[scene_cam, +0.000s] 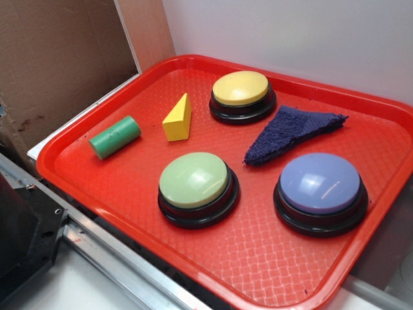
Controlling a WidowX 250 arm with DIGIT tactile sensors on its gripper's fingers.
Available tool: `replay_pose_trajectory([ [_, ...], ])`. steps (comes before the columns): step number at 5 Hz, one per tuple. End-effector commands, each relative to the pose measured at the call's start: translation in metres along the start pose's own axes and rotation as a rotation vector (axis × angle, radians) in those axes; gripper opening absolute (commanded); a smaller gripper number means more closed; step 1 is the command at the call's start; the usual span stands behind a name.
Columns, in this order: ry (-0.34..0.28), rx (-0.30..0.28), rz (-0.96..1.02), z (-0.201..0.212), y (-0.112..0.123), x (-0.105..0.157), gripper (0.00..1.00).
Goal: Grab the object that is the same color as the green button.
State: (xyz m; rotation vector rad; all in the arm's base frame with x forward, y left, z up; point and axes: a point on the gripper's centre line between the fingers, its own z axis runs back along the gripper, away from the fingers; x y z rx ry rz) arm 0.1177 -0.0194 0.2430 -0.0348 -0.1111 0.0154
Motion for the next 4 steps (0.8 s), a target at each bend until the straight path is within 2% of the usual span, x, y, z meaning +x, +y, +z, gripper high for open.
replay_pose_trajectory([
  [1, 0.000, 0.000, 0.000, 0.000, 0.000, 0.000, 1.00],
  [2, 0.023, -0.050, 0.016, -0.017, 0.015, 0.014, 1.00],
  [3, 0.061, -0.006, 0.040, -0.036, 0.029, 0.026, 1.00],
  [4, 0.104, 0.014, 0.049, -0.061, 0.037, 0.027, 1.00],
])
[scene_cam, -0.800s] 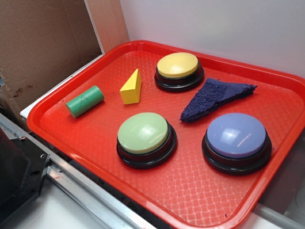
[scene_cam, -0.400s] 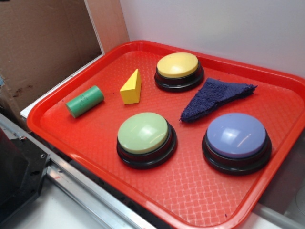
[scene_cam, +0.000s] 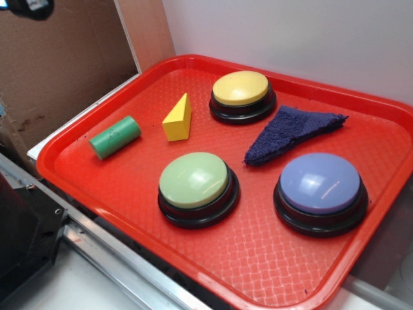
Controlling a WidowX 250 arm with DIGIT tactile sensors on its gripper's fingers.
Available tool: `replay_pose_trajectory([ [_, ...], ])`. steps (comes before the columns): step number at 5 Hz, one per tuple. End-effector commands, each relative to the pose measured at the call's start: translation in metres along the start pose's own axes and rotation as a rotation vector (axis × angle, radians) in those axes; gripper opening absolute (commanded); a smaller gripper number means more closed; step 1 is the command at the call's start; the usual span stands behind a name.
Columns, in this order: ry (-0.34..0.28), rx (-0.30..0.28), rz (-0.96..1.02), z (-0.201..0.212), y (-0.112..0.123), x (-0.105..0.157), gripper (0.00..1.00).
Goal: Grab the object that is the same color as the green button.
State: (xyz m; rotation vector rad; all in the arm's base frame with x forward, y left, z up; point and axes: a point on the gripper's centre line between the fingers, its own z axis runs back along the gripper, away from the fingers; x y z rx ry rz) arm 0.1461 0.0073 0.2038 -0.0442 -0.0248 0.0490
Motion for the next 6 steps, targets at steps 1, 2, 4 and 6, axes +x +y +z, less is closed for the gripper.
replay_pose_trajectory([
  [1, 0.036, -0.036, -0.003, -0.045, 0.016, 0.001, 1.00],
  [2, 0.093, 0.004, -0.063, -0.075, 0.027, 0.011, 1.00],
  [4, 0.162, 0.055, -0.128, -0.113, 0.037, 0.047, 1.00],
  [6, 0.298, 0.102, -0.178, -0.171, 0.023, 0.063, 1.00],
])
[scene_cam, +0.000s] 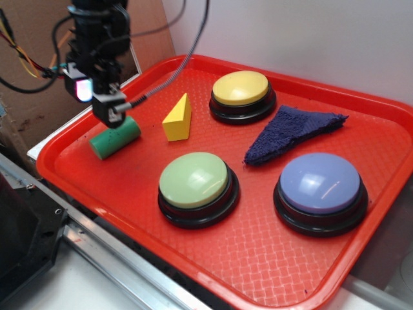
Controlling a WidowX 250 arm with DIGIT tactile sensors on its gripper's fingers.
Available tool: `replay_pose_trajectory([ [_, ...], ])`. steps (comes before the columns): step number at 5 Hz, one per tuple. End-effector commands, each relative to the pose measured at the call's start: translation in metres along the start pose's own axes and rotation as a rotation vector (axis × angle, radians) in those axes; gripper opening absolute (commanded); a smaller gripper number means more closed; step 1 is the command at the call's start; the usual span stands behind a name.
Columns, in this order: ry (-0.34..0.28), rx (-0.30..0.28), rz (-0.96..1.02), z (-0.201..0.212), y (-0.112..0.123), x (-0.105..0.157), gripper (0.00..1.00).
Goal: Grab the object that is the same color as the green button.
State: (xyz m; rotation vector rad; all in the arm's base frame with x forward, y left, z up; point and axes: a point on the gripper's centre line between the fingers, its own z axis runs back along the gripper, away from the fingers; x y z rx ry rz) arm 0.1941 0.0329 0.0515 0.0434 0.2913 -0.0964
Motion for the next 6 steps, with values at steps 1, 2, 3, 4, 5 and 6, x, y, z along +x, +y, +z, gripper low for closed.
replay_pose_trajectory([
  [1, 0.009, 0.010, -0.045, -0.024, -0.009, 0.025, 1.00],
  [2, 0.020, 0.000, -0.011, -0.024, 0.000, 0.019, 1.00],
  [3, 0.058, -0.033, 0.015, -0.033, 0.001, 0.012, 1.00],
  [4, 0.084, -0.050, -0.001, -0.042, -0.005, 0.010, 0.00],
  [5, 0.098, -0.012, 0.016, -0.039, -0.008, 0.009, 0.00],
  [6, 0.065, -0.018, 0.034, -0.026, -0.010, 0.004, 0.00],
])
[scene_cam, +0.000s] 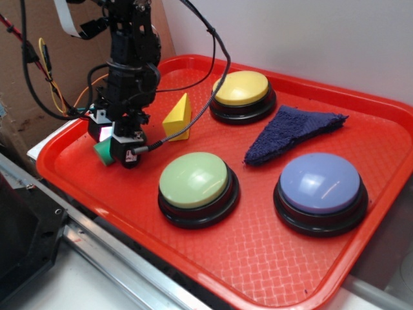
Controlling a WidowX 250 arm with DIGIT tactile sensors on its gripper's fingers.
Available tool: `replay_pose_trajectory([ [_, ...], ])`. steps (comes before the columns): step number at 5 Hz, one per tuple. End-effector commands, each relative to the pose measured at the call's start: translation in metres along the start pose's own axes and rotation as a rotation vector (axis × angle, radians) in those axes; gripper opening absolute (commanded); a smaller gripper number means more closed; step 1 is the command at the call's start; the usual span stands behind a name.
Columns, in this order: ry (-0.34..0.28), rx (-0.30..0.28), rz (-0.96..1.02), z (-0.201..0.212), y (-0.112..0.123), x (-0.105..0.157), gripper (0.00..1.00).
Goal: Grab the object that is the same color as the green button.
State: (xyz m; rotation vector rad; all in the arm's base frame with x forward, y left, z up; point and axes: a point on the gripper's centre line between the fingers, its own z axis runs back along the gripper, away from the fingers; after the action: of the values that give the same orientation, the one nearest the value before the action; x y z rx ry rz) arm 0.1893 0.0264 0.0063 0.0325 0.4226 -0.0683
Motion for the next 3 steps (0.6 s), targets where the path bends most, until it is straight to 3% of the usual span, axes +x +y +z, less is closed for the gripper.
replay_pose_trajectory([
  [1, -0.161, -0.019, 0.010, 0.062, -0.012, -0.029, 0.00],
  [2, -0.335, -0.080, 0.086, 0.100, -0.029, -0.066, 0.00],
  [3, -0.431, -0.122, 0.123, 0.137, -0.034, -0.104, 0.00],
])
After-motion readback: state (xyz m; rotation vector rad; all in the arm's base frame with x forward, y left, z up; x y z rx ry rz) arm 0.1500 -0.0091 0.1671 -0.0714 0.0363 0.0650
